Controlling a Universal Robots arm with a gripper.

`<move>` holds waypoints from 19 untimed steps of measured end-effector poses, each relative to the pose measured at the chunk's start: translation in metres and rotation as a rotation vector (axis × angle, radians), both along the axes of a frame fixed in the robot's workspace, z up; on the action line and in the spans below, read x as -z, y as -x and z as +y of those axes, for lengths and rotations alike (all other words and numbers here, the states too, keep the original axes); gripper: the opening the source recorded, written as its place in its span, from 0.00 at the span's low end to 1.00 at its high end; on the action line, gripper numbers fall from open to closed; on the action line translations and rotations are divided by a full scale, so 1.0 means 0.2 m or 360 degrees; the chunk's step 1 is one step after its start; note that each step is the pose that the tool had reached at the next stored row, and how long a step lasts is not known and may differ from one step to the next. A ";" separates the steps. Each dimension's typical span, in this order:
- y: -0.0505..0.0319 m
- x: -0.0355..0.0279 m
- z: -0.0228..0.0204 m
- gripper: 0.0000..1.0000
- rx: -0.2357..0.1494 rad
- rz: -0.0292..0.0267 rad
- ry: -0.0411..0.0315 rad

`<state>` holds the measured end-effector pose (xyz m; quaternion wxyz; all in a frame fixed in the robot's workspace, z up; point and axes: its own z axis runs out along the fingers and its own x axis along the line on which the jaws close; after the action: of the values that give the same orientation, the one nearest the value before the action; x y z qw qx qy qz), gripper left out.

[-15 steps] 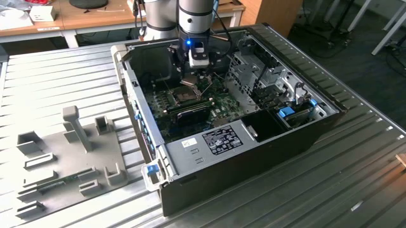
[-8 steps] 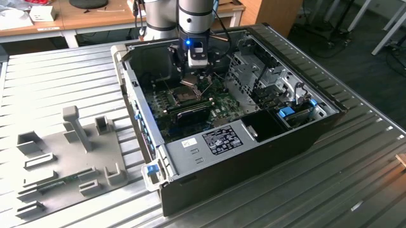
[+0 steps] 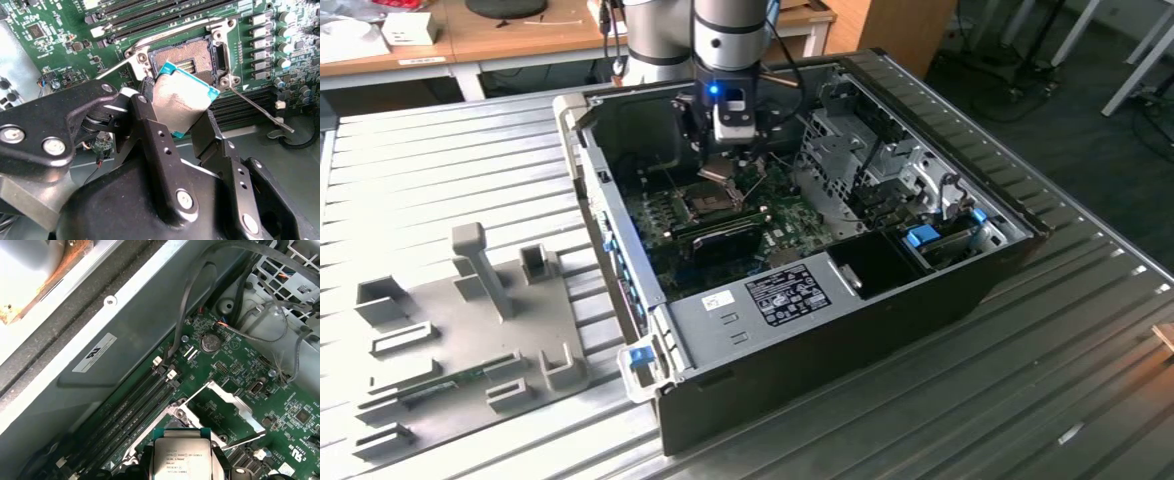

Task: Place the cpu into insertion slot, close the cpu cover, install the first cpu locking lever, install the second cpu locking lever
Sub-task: 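Place the cpu into insertion slot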

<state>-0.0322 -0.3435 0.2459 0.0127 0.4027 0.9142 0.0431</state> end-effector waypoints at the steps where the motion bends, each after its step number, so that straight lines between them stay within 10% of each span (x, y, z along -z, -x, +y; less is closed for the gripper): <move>1: 0.004 0.000 0.000 0.54 0.0000 0.00000 0.0000; 6: 0.020 0.001 0.000 0.54 0.0026 0.00003 0.0000; 19: 0.021 0.013 0.000 0.54 0.0398 0.00000 0.0000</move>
<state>-0.0364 -0.3435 0.2433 0.0179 0.5136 0.8569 0.0412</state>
